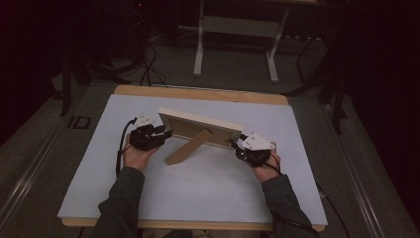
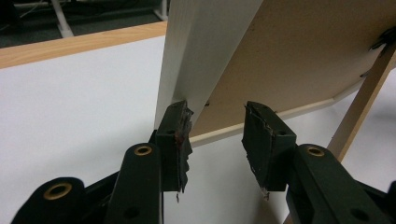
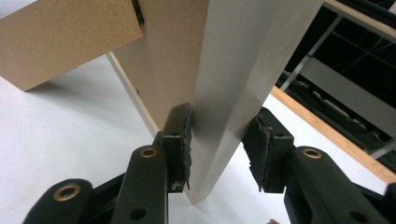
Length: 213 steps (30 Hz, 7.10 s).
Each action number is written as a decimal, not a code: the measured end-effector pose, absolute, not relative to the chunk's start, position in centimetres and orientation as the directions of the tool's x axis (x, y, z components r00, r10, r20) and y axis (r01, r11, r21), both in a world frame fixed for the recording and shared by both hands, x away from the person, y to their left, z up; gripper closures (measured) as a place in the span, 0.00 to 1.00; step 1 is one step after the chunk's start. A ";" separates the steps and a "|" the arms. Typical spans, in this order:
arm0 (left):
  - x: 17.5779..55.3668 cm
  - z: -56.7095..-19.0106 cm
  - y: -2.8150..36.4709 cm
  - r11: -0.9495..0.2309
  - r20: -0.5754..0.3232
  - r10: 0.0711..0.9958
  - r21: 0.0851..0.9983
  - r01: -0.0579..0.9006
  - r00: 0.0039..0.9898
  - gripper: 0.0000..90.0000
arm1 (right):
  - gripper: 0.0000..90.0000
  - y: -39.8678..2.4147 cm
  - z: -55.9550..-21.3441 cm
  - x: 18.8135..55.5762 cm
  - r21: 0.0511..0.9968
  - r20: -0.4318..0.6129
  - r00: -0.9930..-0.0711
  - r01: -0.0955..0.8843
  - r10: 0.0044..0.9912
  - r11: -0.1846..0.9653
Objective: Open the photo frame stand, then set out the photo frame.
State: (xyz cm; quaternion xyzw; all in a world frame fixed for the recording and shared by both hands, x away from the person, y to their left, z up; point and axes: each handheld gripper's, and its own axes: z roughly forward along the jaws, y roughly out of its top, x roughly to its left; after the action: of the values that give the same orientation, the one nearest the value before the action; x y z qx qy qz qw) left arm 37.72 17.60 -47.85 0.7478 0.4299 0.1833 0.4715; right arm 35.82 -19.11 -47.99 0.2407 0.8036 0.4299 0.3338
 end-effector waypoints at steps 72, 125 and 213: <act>36.6 -47.9 17.6 -0.117 -0.183 0.841 0.858 0.501 0.510 1.00 | 1.00 -21.6 -48.3 39.5 0.883 0.100 -0.643 0.410 0.760 0.230; 39.3 -48.0 16.8 -0.074 -0.214 0.863 0.843 0.532 0.458 1.00 | 1.00 -21.6 -48.5 39.9 0.868 0.140 -0.666 0.439 0.733 0.233; 41.8 -44.0 11.0 -0.218 -0.174 0.764 0.837 0.502 0.622 1.00 | 1.00 -13.7 -48.3 32.8 0.883 0.085 -0.828 0.321 0.554 0.343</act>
State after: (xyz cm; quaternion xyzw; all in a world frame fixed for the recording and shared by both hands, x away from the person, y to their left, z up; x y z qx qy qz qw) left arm 41.78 11.01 -44.00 0.7677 0.4122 0.1390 0.4705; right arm 32.77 -13.72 -48.34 0.2696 0.8114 0.5057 0.1154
